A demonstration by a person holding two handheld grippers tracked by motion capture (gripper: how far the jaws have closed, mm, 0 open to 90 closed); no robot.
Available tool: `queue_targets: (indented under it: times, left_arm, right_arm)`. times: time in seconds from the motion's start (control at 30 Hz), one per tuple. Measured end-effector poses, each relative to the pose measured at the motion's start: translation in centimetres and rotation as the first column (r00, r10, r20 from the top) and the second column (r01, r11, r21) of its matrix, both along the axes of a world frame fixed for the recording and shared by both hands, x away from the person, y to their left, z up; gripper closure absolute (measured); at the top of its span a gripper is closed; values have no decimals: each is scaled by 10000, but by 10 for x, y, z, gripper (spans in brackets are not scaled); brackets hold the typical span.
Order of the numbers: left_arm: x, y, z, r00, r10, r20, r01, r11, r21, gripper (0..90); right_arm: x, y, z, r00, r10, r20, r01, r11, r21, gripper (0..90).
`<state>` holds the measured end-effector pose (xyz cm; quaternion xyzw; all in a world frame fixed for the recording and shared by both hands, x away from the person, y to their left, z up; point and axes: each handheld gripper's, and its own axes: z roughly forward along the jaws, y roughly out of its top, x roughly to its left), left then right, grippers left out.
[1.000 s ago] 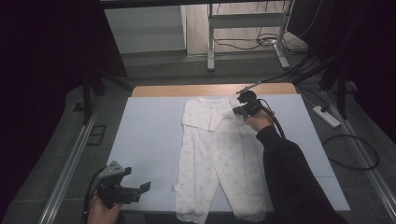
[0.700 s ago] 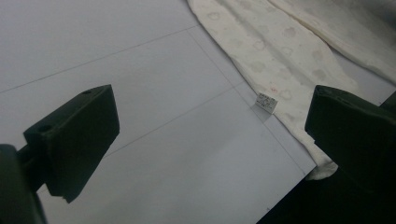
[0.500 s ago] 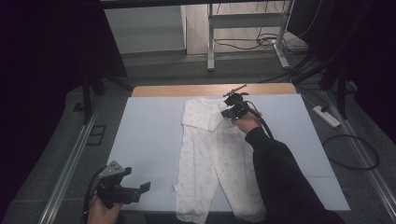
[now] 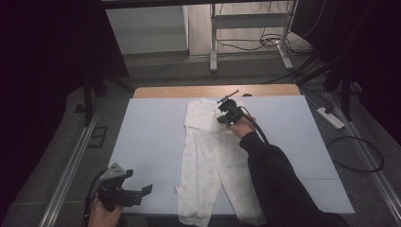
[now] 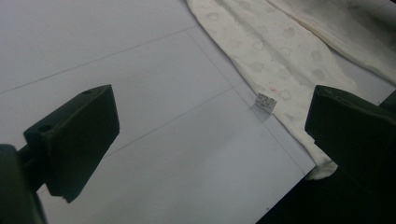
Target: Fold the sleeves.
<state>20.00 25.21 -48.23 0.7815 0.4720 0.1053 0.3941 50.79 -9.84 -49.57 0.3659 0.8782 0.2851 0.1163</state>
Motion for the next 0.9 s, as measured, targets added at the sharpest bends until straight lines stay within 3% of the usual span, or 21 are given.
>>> queue_targets:
  times: [0.3, 0.47, 0.63, 0.77, 0.9]
  left_arm:
    - [0, 0, 0, 10000, -5, -4, 5, 10000, 14, 26]
    - [0, 0, 0, 10000, -1, -5, 1, 10000, 24, 26]
    - [0, 0, 0, 10000, 0, -5, 0, 10000, 18, 26]
    - [0, 0, 0, 10000, 0, -11, 0, 10000, -18, 26]
    - [0, 0, 0, 10000, -4, -22, 4, 10000, -1, 26]
  right_arm:
    - [-2, 7, -6, 9999, 95, 40, -94, 9999, -64, 821]
    - [-4, 7, 4, 9999, 120, 88, -124, 9990, 428, 713]
    - [-6, 6, 8, 9996, 113, 252, -117, 9998, 174, 602]
    - [-5, 3, 6, 9999, -2, 111, 0, 9998, 215, 487]
    - [-7, 1, 6, 9997, 217, 90, -218, 9997, 103, 365]
